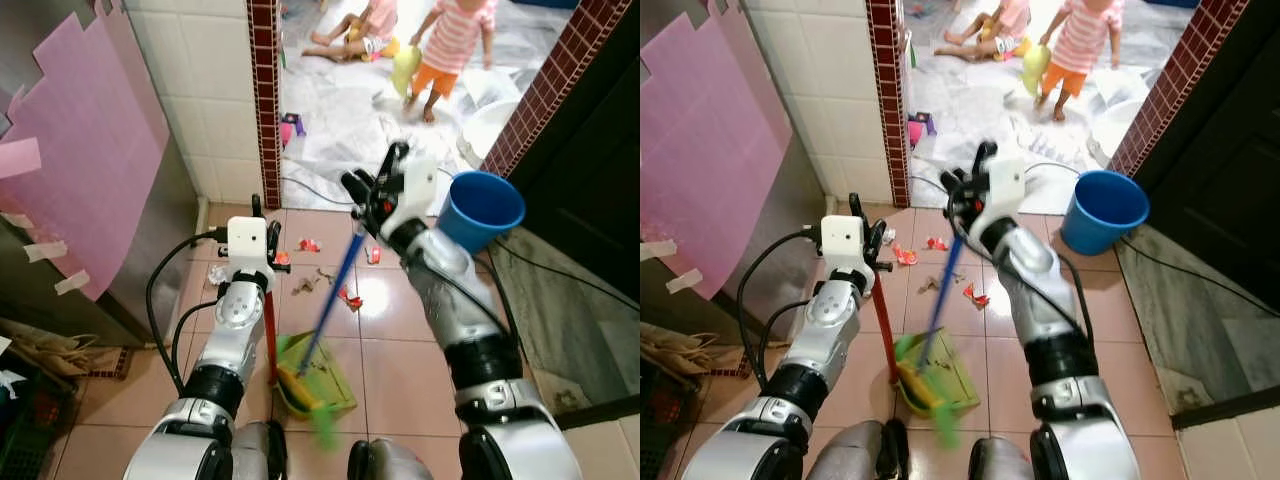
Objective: Sweep floor
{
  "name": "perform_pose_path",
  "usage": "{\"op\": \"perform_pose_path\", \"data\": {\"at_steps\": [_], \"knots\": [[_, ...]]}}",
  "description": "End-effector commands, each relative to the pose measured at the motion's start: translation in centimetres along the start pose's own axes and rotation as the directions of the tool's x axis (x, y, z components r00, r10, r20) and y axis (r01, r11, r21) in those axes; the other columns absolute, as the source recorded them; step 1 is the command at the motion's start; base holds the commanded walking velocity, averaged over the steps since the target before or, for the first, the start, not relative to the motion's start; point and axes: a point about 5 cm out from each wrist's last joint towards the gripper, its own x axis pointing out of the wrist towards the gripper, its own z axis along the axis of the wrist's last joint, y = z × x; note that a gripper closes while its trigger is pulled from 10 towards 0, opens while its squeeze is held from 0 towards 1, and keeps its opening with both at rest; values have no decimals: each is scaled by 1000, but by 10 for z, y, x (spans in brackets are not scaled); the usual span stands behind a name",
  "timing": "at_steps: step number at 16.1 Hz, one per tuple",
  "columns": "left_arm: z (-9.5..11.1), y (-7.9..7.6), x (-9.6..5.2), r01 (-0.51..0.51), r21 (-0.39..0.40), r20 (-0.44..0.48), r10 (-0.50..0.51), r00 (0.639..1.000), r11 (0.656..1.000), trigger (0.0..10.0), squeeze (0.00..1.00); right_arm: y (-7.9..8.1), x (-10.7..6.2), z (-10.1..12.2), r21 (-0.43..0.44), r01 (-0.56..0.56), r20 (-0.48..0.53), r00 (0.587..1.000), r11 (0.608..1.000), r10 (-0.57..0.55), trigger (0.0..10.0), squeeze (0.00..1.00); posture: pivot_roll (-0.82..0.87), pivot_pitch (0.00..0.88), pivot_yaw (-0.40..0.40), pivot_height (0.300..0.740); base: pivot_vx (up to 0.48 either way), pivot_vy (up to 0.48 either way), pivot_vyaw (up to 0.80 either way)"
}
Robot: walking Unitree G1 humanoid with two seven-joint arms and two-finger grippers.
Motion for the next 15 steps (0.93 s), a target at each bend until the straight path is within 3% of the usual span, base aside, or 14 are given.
{"op": "perform_pose_path", "data": {"at_steps": [1, 3, 4, 5, 6, 7, 11, 15], "knots": [[-13, -11, -4, 38, -37, -73, -40, 997, 999, 10000, 0, 5, 5, 20, 23, -50, 71, 996, 998, 49, 10000, 0, 17, 109, -46, 740, 0, 0, 0], [-14, -13, -3, 44, -32, -75, -46, 996, 999, 10000, 0, 5, 10, 49, -33, -68, 140, 988, 997, 72, 10000, 0, 15, 108, -47, 740, 0, 0, 0], [-14, -13, -3, 45, -32, -75, -47, 996, 998, 10000, 0, 5, 10, 52, -37, -66, 146, 987, 997, 71, 10000, 0, 15, 108, -47, 740, 0, 0, 0], [-14, -13, -2, 46, -32, -74, -49, 996, 998, 10000, 0, 2, 10, 63, -89, -43, 188, 980, 995, 59, 10000, 0, 18, 105, -49, 740, 0, 0, 0], [-14, -14, -2, 49, -31, -75, -52, 996, 998, 10000, 0, -4, 9, 84, -207, 36, 289, 957, 978, 26, 10000, 0, 19, 105, -50, 740, 0, 0, 0], [-14, -14, -2, 51, -29, -76, -53, 996, 998, 10000, 0, -7, 7, 89, -240, 69, 316, 949, 968, 11, 10000, 0, 19, 103, -50, 740, 0, 0, 0], [-14, -16, -1, 65, -19, -77, -66, 995, 998, 10000, 0, -25, -1, 93, -260, 192, 355, 930, 946, -91, 10000, 0, 20, 97, -49, 740, 0, 0, 0], [-15, -17, -1, 76, -11, -78, -76, 994, 997, 10000, 0, -44, -7, 72, -359, 327, 301, 927, 874, -223, 10000, 0, 22, 90, -51, 740, 0, 0, 0]]}}
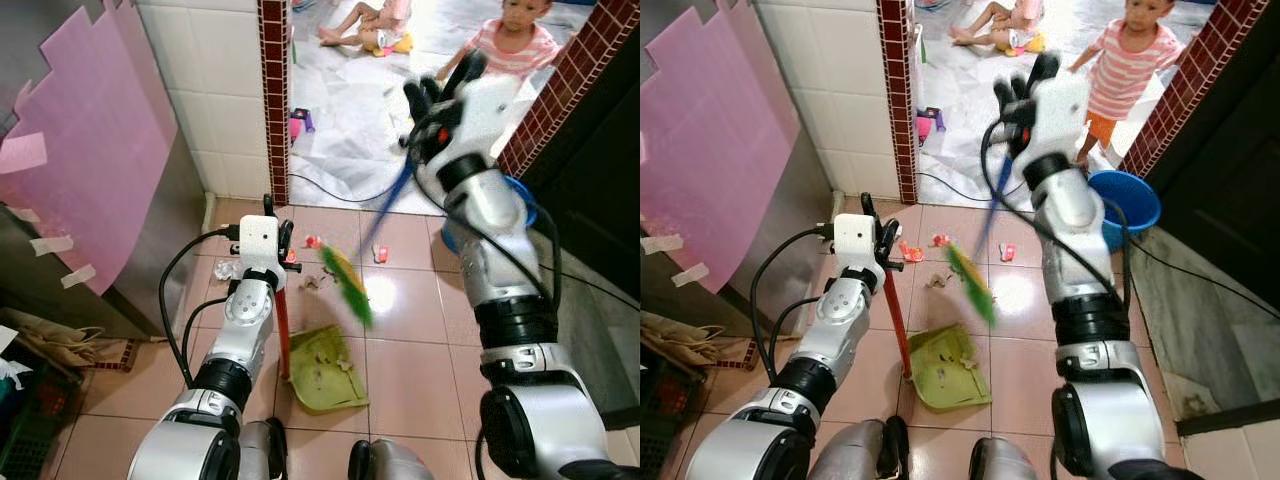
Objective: Sweep floor
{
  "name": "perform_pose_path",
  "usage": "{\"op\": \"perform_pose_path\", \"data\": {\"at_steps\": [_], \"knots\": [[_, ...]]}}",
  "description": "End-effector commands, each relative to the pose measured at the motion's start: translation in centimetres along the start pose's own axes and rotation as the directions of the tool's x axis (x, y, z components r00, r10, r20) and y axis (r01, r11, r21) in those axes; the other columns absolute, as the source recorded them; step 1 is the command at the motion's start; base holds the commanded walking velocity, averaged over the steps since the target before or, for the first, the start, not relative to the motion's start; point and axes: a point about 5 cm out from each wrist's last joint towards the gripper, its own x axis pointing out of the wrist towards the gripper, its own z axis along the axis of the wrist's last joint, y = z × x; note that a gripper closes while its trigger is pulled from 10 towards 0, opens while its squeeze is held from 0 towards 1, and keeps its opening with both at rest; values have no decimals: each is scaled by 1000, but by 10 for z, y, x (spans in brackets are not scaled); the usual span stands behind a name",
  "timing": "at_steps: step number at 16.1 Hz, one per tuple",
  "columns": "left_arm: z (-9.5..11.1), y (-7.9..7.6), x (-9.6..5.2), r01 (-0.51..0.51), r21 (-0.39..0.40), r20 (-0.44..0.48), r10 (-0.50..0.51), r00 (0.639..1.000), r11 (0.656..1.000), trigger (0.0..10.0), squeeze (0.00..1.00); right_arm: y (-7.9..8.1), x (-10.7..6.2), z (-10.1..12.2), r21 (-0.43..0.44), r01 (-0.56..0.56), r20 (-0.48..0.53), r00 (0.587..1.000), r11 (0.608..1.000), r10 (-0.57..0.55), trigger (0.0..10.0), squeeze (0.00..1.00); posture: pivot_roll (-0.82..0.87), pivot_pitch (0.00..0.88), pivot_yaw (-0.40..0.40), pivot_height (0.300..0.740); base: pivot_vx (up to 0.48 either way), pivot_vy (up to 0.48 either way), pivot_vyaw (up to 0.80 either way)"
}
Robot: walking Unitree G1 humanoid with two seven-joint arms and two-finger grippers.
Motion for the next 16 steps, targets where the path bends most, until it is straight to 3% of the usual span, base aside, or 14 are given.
{"op": "perform_pose_path", "data": {"at_steps": [1, 4, 7, 8, 9, 11, 12, 14, 16], "knots": [[-14, -6, -5, 29, 0, -75, -29, 997, 1000, 10000, 0, -8, -3, -2, -34, 40, -5, 999, 999, -40, 10000, 0, 22, 90, -51, 740, 0, 0, 0], [-14, -5, -4, 30, 3, -73, -29, 997, 1000, 10000, 0, -1, -12, -25, -38, 56, -91, 994, 998, -59, 10000, 0, 25, 86, -53, 740, 0, 0, 0], [-13, -6, -4, 39, -13, -66, -40, 997, 999, 10000, 0, 19, -21, -49, 73, 46, -206, 978, 996, -30, 10000, 0, 25, 86, -52, 740, 0, 0, 0], [-13, -5, -3, 37, -10, -66, -38, 997, 999, 10000, 0, 20, -21, -50, 83, 47, -205, 978, 995, -29, 10000, 0, 27, 89, -52, 740, 0, 0, 0], [-12, -6, -3, 40, -20, -61, -41, 997, 999, 10000, 0, 30, -21, -49, 177, 34, -186, 983, 984, -1, 10000, 0, 27, 90, -52, 740, 0, 0, 0], [-12, -5, -2, 39, -20, -62, -40, 997, 999, 10000, 0, 33, -20, -47, 221, 29, -184, 983, 975, 12, 10000, 0, 25, 89, -53, 740, 0, 0, 0], [-12, -5, -2, 39, -22, -62, -40, 997, 999, 10000, 0, 34, -17, -45, 296, 50, -190, 982, 954, 7, 10000, 0, 25, 89, -53, 740, 0, 0, 0], [-12, -5, -2, 35, -15, -67, -36, 997, 999, 10000, 0, 31, -13, -42, 339, 68, -192, 981, 938, -2, 10000, 0, 25, 88, -54, 740, 0, 0, 0], [-12, -5, -2, 26, -3, -73, -26, 997, 1000, 10000, 0, 25, -7, -33, 315, 62, -145, 989, 947, -16, 10000, 0, 26, 88, -54, 740, 0, 0, 0]]}}
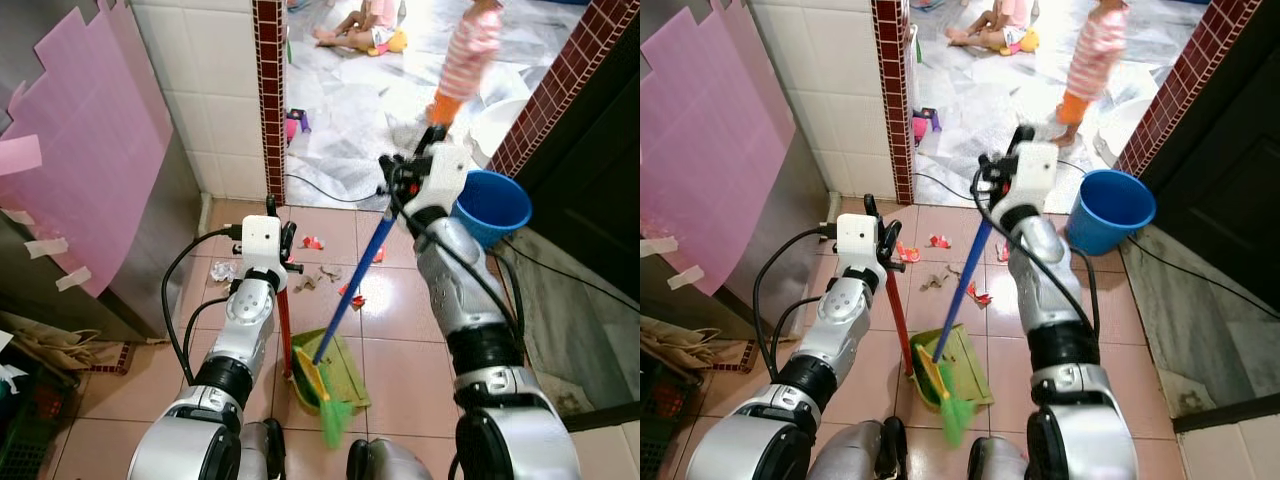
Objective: Sweep floor
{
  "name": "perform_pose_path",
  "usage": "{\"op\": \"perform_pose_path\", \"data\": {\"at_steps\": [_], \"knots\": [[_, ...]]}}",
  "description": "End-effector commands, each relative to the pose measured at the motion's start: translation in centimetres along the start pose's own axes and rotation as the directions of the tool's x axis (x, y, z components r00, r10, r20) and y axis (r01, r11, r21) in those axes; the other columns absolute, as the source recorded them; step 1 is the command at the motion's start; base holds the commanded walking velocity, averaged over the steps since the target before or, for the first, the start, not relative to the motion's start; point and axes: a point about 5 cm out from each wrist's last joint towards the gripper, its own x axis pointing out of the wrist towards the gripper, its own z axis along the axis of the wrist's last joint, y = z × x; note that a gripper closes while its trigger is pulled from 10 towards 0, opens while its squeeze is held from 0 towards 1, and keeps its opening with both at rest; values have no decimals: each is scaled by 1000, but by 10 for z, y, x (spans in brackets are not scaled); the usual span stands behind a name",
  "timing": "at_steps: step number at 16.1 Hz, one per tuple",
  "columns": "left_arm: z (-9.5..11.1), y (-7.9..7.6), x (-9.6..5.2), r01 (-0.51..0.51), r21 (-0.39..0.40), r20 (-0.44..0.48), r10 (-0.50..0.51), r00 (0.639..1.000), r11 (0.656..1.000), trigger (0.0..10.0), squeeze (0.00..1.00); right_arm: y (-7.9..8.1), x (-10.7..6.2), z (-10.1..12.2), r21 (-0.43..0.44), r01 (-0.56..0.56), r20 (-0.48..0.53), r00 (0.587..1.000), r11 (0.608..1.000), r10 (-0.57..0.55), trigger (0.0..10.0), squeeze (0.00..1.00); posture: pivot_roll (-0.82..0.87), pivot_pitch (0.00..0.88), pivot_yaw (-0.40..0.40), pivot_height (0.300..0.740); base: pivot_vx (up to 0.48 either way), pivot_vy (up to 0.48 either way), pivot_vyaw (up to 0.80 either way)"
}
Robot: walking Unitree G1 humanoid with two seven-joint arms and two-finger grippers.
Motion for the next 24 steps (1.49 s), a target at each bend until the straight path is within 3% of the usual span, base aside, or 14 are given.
{"op": "perform_pose_path", "data": {"at_steps": [1, 4, 8, 10, 13, 15, 16, 17, 18, 20, 21, 22, 24], "knots": [[-13, -3, -4, 6, -5, -71, -7, 997, 1000, 10000, 0, 2, 4, 20, -20, -11, 101, 995, 1000, 13, 10000, 0, 27, 87, -53, 740, 0, 0, 0], [-7, 0, -5, 36, 23, -15, -35, 999, 999, 10000, 0, -3, -2, 38, -221, 48, 235, 972, 974, 6, 10000, 0, 26, 71, -35, 740, 0, 0, 0], [2, 16, -12, 15, 63, 45, -18, 999, 998, 10000, 0, -16, -21, 30, -268, 160, 281, 956, 950, -81, 10000, 0, 27, 23, -3, 740, 0, 0, 0], [6, 25, -19, 8, 60, 73, -12, 997, 998, 10000, 0, -21, -33, 14, -259, 186, 243, 962, 948, -122, 10000, 0, 31, 0, 20, 740, 0, 0, 0], [19, 33, -37, 54, 138, 123, -71, 990, 989, 10000, 0, -27, -56, -13, -245, 278, 186, 954, 929, -237, 10000, 0, 47, 0, 49, 740, 0, 0, 0], [26, 33, -43, 77, 166, 129, -99, 987, 983, 10000, 0, -27, -63, -21, -241, 338, 160, 938, 910, -306, 10000, 0, 47, 0, 70, 740, 0, 0, 0], [28, 33, -43, 79, 166, 129, -101, 986, 983, 10000, 0, -29, -63, -27, -223, 382, 92, 924, 897, -371, 10000, 0, 49, 0, 85, 740, 0, 0, 0], [30, 29, -41, 105, 171, 119, -126, 985, 980, 10000, 0, -25, -51, -20, -262, 374, -21, 919, 890, -393, 10000, 0, 49, 0, 94, 740, 0, 0, 0], [31, 27, -41, 121, 177, 114, -143, 983, 977, 10000, 0, -24, -46, -10, -271, 381, -35, 914, 884, -404, 10000, 0, 49, 0, 96, 740, 0, 0, 0], [34, 25, -45, 142, 182, 106, -163, 981, 973, 10000, 0, -18, -46, 22, -251, 443, -7, 888, 861, -460, 10000, 0, 60, 0, 97, 740, 0, 0, 0], [35, 26, -47, 137, 181, 96, -157, 983, 974, 10000, 0, 3, -48, 46, -230, 465, 68, 884, 855, -462, 10000, 0, 55, 0, 114, 740, 0, 0, 0], [34, 27, -48, 132, 177, 88, -150, 985, 975, 10000, 0, 14, -51, 51, -234, 457, 112, 889, 858, -443, 10000, 0, 49, 0, 121, 740, 0, 0, 0], [32, 20, -49, 151, 166, 76, -166, 983, 974, 10000, 0, 5, -65, 27, -351, 399, 69, 913, 847, -401, 10000, 0, 18, 0, 108, 740, 0, 0, 0]]}}
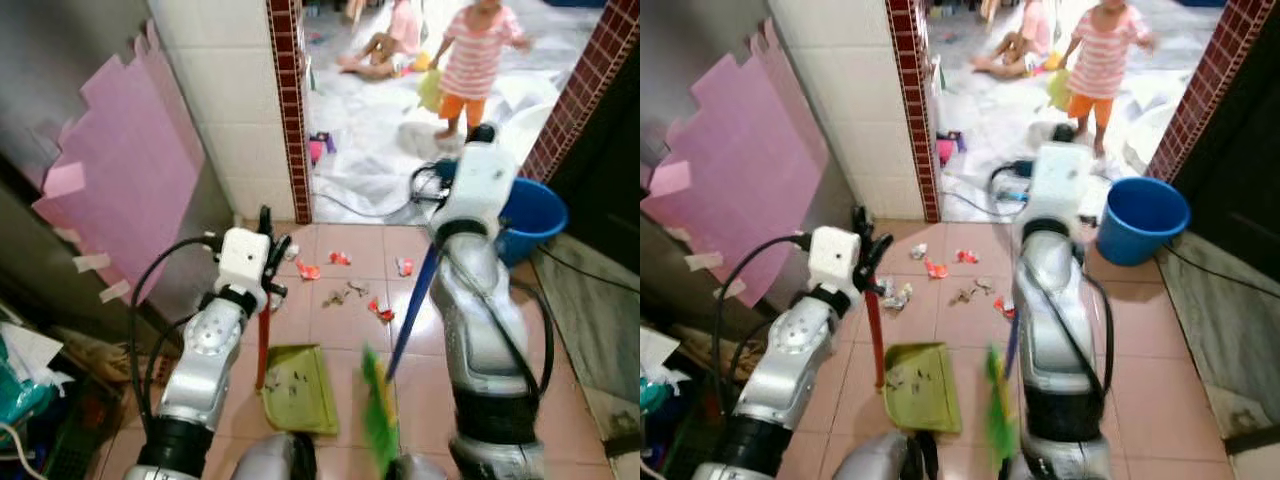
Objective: Sweep floor
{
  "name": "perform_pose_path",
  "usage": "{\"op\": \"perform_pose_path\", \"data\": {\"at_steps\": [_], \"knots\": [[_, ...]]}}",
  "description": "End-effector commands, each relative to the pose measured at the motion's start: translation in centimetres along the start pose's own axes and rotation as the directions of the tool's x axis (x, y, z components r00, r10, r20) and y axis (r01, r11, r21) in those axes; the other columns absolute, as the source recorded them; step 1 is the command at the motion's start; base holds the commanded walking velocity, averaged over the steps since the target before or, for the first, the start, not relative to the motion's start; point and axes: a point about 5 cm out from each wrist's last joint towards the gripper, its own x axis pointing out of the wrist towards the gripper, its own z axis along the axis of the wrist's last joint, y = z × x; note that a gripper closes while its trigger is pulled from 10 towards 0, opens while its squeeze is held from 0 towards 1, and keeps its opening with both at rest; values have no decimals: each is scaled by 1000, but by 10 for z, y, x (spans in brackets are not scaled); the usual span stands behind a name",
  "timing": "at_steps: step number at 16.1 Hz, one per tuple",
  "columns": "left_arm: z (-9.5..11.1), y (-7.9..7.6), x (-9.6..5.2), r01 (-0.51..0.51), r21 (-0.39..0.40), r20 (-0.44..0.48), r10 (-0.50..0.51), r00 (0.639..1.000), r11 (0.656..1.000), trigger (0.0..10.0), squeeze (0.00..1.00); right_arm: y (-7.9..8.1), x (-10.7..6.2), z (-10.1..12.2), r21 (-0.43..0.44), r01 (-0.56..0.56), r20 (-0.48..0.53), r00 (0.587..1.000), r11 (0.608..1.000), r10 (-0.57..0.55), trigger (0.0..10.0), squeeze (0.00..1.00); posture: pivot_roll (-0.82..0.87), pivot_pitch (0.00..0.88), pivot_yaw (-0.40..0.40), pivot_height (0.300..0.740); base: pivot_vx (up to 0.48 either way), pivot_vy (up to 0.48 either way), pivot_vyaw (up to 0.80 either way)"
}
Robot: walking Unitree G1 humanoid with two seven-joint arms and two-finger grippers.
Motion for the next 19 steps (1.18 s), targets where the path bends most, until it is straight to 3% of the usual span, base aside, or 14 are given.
{"op": "perform_pose_path", "data": {"at_steps": [1, 3, 5, 8, 10, 15, 19], "knots": [[11, 3, 1, -8, 28, 47, 6, 999, 1000, 10000, 0, -6, -2, -3, -66, 5, 33, 999, 998, -3, 10000, 0, 12, 0, 99, 740, 0, 0, 0], [14, -1, 4, -10, 16, 64, 9, 998, 1000, 10000, 0, -12, -16, -36, -50, -22, -8, 1000, 999, 21, 10000, 0, 3, 0, 57, 740, 0, 0, 0], [19, -5, 3, 6, 44, 88, -9, 996, 999, 10000, 0, -19, -17, -52, -85, -49, -22, 999, 995, 47, 10000, 0, 12, 0, -6, 740, 0, 0, 0], [19, 1, -1, 0, 60, 93, -6, 996, 998, 10000, 0, -14, -8, -56, -83, -100, 17, 995, 991, 102, 10000, 0, 31, 0, 14, 740, 0, 0, 0], [15, 7, -6, -52, 45, 76, 48, 996, 998, 10000, 0, -12, -2, -56, -63, -99, 40, 994, 993, 102, 10000, 0, 25, 0, 36, 740, 0, 0, -800], [3, 6, -13, -69, 25, 16, 69, 997, 997, 10000, 0, -15, 4, -54, -63, -96, 114, 988, 993, 103, 10000, 0, -1, 0, 55, 740, 0, 0, -575], [12, 6, -2, -59, 43, 55, 57, 997, 997, 10000, 0, -19, 11, -50, -68, -93, 162, 981, 993, 103, 10000, 0, -25, 0, 65, 740, 0, 0, 0]]}}
